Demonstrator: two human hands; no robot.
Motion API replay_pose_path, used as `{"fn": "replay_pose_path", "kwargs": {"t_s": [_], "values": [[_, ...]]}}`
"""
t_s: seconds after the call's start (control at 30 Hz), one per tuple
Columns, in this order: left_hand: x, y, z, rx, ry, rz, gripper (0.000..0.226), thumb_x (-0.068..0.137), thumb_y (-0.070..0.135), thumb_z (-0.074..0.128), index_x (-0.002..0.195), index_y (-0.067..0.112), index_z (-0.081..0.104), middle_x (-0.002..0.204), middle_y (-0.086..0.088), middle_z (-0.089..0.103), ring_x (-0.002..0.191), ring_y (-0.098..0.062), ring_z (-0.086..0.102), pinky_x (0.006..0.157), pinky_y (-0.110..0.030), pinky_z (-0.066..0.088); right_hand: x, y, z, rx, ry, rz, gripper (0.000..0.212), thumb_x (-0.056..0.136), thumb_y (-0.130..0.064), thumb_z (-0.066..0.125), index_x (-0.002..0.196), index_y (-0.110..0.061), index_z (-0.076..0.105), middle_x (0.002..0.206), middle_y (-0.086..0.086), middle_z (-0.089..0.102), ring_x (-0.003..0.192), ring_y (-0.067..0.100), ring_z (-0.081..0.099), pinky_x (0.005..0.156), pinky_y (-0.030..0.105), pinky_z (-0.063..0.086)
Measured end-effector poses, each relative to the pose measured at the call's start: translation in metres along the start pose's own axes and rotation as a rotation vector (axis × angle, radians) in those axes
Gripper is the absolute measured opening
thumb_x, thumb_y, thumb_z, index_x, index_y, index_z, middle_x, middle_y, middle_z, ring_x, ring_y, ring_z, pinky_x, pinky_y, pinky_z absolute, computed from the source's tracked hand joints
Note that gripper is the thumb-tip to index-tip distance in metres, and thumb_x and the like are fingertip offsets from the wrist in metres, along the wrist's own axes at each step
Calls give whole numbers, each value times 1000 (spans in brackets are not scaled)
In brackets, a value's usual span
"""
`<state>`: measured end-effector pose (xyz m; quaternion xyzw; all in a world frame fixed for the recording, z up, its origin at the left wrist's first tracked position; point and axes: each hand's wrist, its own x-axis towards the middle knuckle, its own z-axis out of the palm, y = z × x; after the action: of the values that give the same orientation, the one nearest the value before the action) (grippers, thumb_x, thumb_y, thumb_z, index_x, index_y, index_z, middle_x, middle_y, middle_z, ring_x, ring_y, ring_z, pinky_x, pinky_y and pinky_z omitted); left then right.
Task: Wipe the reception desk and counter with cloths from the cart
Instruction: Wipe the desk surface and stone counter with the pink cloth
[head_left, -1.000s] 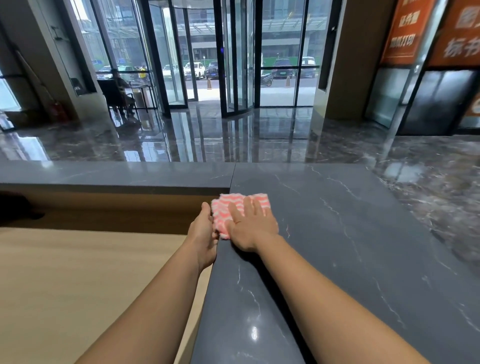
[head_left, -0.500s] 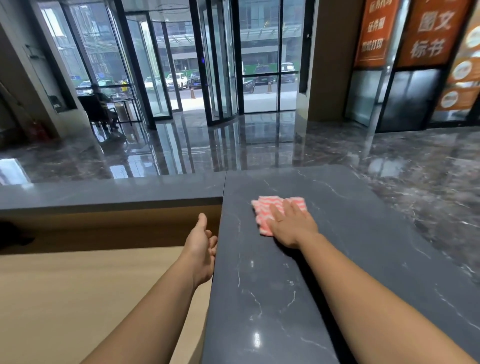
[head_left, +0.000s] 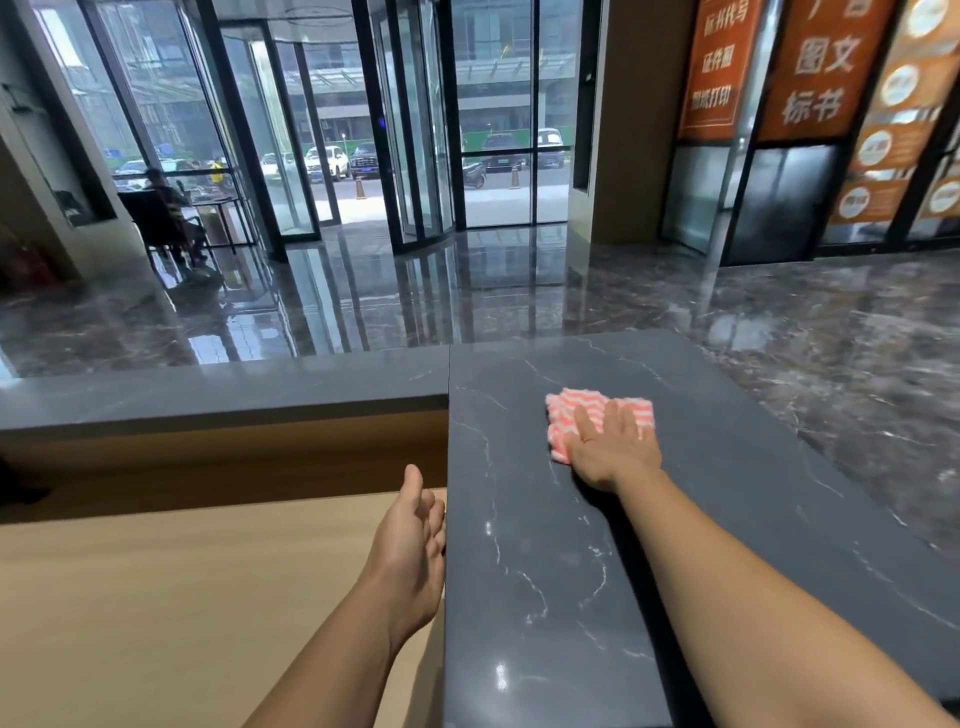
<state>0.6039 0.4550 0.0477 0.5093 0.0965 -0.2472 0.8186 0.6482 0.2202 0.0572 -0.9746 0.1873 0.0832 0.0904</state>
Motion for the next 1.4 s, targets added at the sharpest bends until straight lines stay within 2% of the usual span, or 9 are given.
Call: {"fn": "replay_pose_path", "kwargs": {"t_s": [0.07, 0.17, 0.3, 0.5, 0.57, 0.67, 0.8, 1.07, 1.4], "values": [[-7, 1, 4, -45, 7, 12, 71, 98, 57, 29, 152, 13, 20, 153, -3, 34, 138, -22, 39, 108, -37, 35, -16, -28, 8, -11, 0, -72, 57, 103, -44, 13, 155, -32, -8, 161, 8, -20, 148, 27, -19, 120, 48, -9], [-9, 0, 4, -107, 5, 31, 66, 96, 60, 29, 141, 13, 42, 136, 4, 49, 127, -21, 50, 105, -36, 41, -42, -67, 22, -33, 4, -176, 57, 104, -44, 12, 155, -30, -9, 161, 10, -21, 148, 29, -20, 119, 49, -9], [-3, 0, -3, -212, -6, 22, 73, 98, 59, 28, 146, 6, 37, 141, -13, 51, 130, -26, 48, 115, -41, 31, -75, -107, 37, -71, 10, -290, 59, 103, -47, 13, 155, -30, -8, 161, 10, -19, 148, 31, -20, 117, 51, -11], [-18, -10, -15, -344, -66, -29, 70, 96, 61, 31, 131, 5, 51, 122, -21, 64, 113, -35, 61, 94, -43, 47, -95, -122, 49, -140, -14, -401, 59, 103, -49, 16, 155, -32, -4, 161, 8, -21, 147, 27, -23, 119, 49, -11], [-21, -16, -17, -293, -76, 4, 69, 97, 60, 31, 137, 7, 50, 125, -15, 64, 117, -29, 60, 101, -39, 44, -94, -114, 48, -115, -21, -415, 58, 103, -49, 15, 155, -33, -4, 161, 7, -19, 148, 26, -21, 120, 47, -9], [-25, -20, -17, -200, -86, 15, 74, 95, 63, 29, 143, 9, 43, 134, -11, 58, 125, -26, 54, 114, -40, 32, -93, -94, 43, -87, -10, -390, 57, 104, -46, 14, 156, -30, -4, 162, 7, -16, 149, 25, -17, 121, 45, -5], [-32, -21, -16, -106, -79, -12, 89, 90, 71, 31, 152, 8, 23, 151, -9, 40, 135, -24, 43, 116, -43, 28, -90, -50, 30, -58, 14, -260, 57, 104, -43, 14, 156, -28, -3, 163, 6, -14, 150, 23, -13, 121, 41, -3], [-55, -20, -19, -87, -82, -30, 85, 93, 67, 28, 153, 9, 14, 157, -8, 25, 143, -23, 29, 119, -42, 21, -80, 48, 9, -29, 39, 51, 57, 104, -45, 15, 156, -30, -1, 163, 5, -12, 150, 22, -10, 120, 40, -1], [-64, -34, -19, -117, -111, 1, 84, 92, 68, 29, 152, 10, 22, 153, -6, 36, 139, -23, 38, 117, -42, 28, -114, -11, 28, -21, 42, -17, 56, 104, -44, 12, 156, -32, -5, 162, 6, -16, 150, 25, -15, 120, 43, -6]]}}
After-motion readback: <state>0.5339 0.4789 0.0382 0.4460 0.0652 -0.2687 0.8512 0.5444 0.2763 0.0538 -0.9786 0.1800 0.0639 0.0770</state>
